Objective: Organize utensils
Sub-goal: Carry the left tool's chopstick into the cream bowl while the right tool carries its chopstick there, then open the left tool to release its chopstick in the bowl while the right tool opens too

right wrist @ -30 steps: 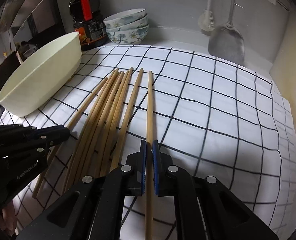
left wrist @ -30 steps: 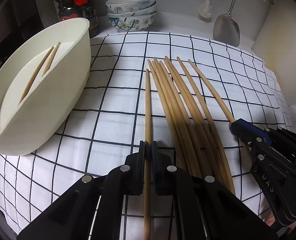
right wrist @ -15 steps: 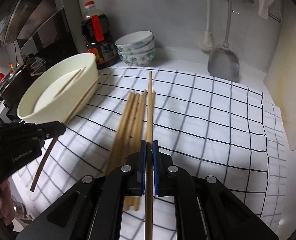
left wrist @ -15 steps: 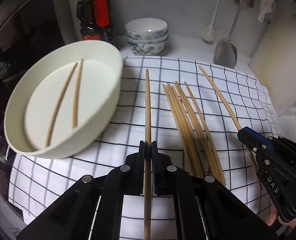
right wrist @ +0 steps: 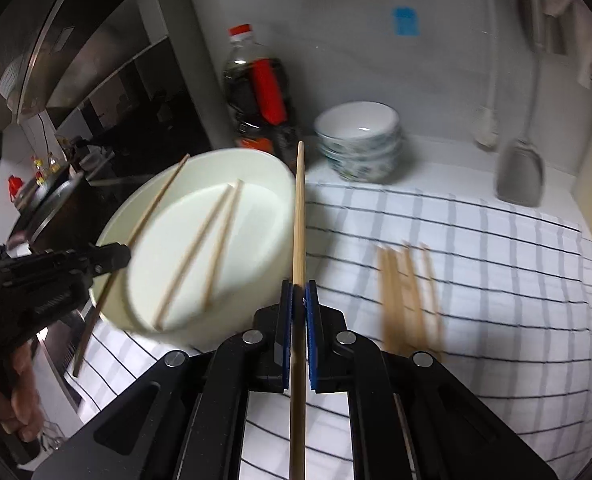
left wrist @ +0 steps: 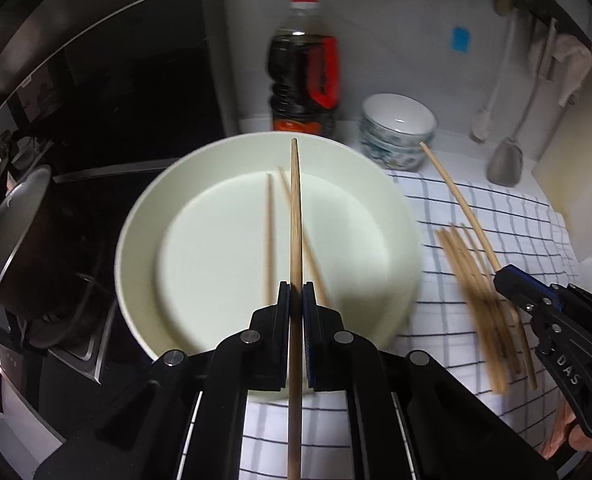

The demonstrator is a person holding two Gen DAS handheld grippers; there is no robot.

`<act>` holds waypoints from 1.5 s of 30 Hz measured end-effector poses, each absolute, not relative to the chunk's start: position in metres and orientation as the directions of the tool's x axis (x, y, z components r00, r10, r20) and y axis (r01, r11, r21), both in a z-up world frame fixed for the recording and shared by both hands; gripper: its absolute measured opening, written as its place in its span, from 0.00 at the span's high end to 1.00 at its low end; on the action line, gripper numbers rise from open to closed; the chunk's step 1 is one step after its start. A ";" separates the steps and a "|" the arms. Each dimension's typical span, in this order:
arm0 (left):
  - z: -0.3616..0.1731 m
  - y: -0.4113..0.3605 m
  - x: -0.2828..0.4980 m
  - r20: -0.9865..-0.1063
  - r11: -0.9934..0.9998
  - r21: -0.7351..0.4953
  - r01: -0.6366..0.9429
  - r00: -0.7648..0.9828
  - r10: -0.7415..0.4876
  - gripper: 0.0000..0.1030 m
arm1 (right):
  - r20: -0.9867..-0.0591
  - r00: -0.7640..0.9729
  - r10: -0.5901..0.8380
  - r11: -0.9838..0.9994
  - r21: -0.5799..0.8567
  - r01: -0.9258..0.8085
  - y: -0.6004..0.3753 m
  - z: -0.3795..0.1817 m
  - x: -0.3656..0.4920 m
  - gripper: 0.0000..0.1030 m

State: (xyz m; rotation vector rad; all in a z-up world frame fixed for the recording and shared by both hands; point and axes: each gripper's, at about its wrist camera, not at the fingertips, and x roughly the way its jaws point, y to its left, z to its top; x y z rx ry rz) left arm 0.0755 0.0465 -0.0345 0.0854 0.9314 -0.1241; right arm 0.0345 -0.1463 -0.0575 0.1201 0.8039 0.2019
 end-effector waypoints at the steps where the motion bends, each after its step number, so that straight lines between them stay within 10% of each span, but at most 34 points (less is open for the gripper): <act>1: -0.035 0.054 0.081 -0.805 0.990 0.019 0.136 0.590 -0.066 0.93 | -0.702 0.676 0.224 0.974 0.184 -0.132 -0.139 -0.057 0.040 0.94; 35: -0.100 0.114 0.179 -0.877 0.984 -0.052 0.170 0.463 -0.127 0.92 | -0.841 0.489 0.232 0.971 0.229 -0.066 -0.035 -0.112 0.161 0.94; 38: -0.099 0.118 0.178 -0.884 0.985 -0.068 0.159 0.448 -0.133 0.69 | -0.839 0.495 0.224 0.973 0.225 -0.060 -0.037 -0.110 0.159 0.82; 40: -0.095 0.123 0.176 -0.879 0.988 -0.077 0.137 0.458 -0.132 0.35 | -0.837 0.501 0.219 0.973 0.222 -0.055 -0.039 -0.107 0.157 0.81; 45: -0.088 0.129 0.171 -0.872 0.992 -0.056 0.115 0.478 -0.105 0.30 | -0.830 0.519 0.203 0.977 0.206 -0.053 -0.044 -0.099 0.149 0.81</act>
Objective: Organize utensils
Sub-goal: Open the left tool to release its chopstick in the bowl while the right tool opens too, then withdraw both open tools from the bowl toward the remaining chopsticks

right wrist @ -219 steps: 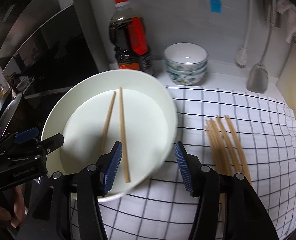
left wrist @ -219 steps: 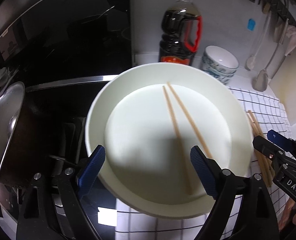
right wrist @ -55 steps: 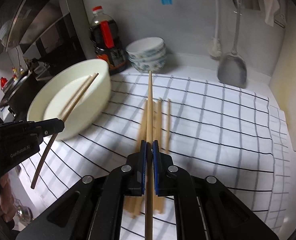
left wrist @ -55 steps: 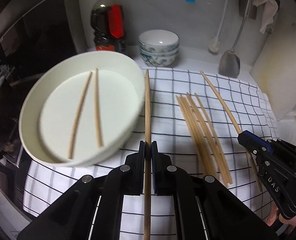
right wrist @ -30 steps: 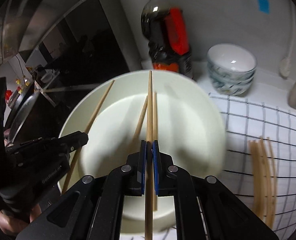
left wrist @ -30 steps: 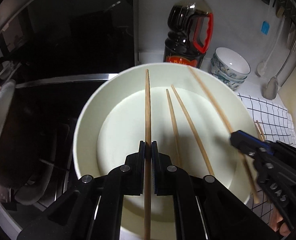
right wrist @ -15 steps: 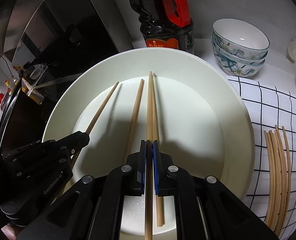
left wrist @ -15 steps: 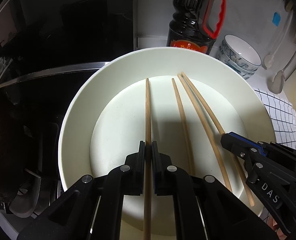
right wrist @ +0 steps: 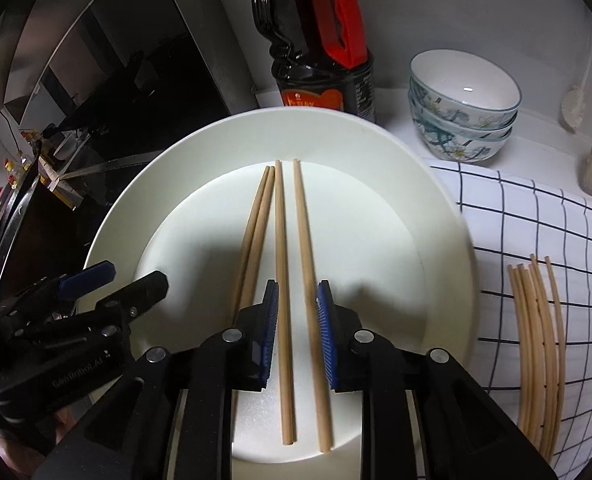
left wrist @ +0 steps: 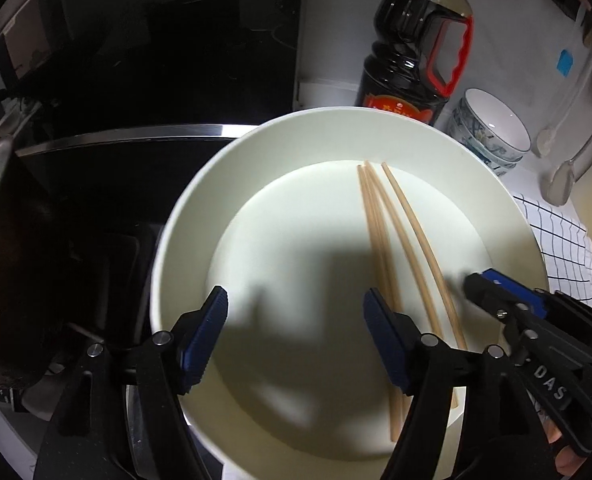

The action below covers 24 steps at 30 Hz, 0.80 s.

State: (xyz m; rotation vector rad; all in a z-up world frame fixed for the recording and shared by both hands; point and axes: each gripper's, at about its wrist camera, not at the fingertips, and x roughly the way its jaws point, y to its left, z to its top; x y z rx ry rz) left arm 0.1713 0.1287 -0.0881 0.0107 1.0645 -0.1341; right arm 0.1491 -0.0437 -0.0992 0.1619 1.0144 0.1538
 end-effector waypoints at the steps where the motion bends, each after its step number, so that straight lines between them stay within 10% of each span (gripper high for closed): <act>1: -0.087 0.130 0.170 -0.871 0.992 -0.054 0.112 0.480 -0.102 0.28 | -0.828 0.523 0.201 0.978 0.203 -0.053 -0.044 -0.097 0.147 0.79; 24: -0.062 0.145 0.133 -0.847 0.993 -0.041 0.110 0.523 -0.093 0.11 | -0.791 0.587 0.174 0.980 0.196 -0.027 -0.056 -0.068 0.090 0.45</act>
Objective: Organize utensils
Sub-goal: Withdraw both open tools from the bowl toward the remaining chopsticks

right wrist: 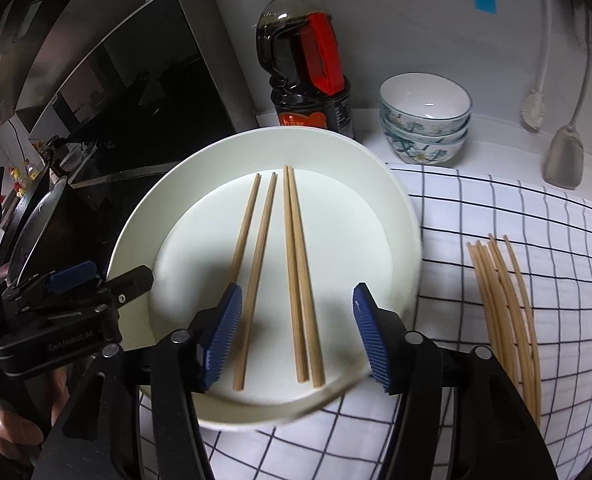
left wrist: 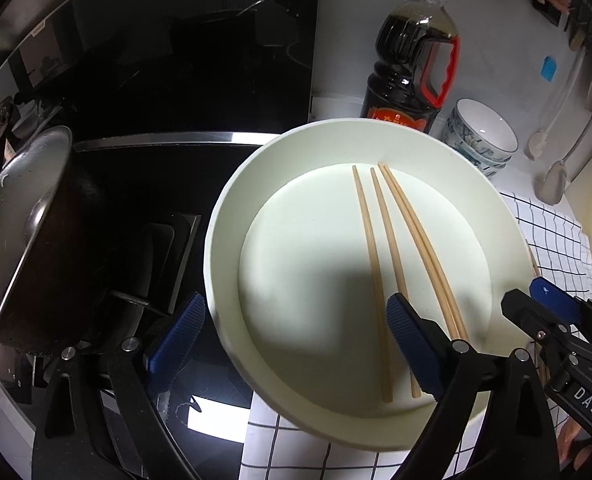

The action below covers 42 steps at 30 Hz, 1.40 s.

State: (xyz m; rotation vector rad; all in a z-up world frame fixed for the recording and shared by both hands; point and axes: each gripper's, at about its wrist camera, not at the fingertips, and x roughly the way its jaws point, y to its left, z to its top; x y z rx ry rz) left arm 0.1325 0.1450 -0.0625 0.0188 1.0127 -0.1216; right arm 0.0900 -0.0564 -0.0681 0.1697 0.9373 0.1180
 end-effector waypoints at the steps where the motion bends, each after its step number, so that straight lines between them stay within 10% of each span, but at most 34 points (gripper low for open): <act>1: -0.061 0.145 0.130 -0.845 0.993 -0.040 0.114 0.527 -0.095 0.11 | -0.791 0.587 0.170 0.981 0.194 -0.023 -0.058 -0.067 0.087 0.45; 42: -0.049 -0.030 0.010 -0.818 0.971 -0.065 0.230 0.545 -0.184 0.07 | -0.808 0.589 0.002 0.983 0.109 0.146 -0.270 -0.087 -0.053 0.37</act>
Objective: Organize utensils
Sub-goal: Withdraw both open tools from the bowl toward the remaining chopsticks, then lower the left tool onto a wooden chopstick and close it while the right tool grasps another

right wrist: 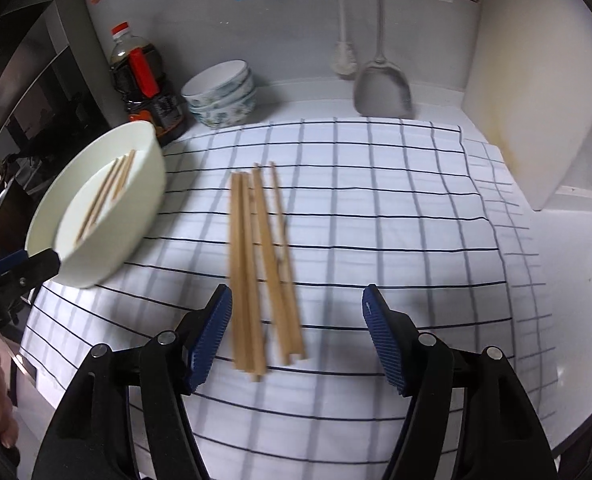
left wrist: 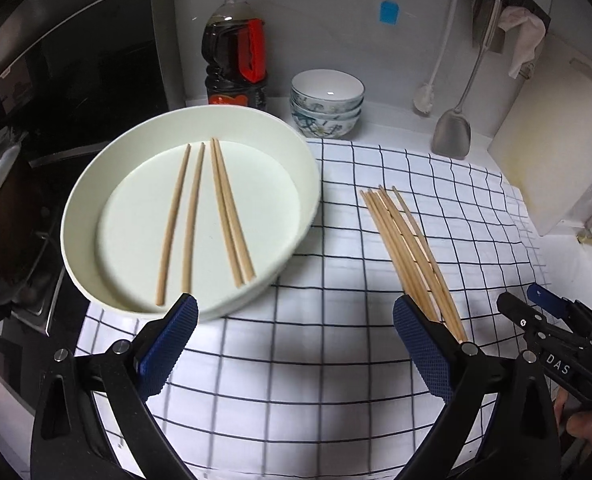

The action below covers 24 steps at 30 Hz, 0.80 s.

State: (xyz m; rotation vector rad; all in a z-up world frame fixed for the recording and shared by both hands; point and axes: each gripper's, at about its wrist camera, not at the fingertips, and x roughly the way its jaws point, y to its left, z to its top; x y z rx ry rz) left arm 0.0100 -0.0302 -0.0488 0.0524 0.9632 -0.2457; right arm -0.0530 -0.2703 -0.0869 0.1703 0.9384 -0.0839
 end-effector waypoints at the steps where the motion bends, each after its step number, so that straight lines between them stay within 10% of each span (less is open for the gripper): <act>1: -0.050 -0.036 0.008 -0.820 0.972 -0.057 0.227 0.546 -0.175 0.07 | -0.809 0.588 0.007 0.983 0.112 0.143 -0.276 -0.090 -0.054 0.37; 24: -0.123 -0.097 -0.001 -0.850 0.975 0.012 0.224 0.515 -0.108 0.07 | -0.820 0.570 0.048 0.999 0.048 -0.016 -0.282 -0.161 -0.021 0.37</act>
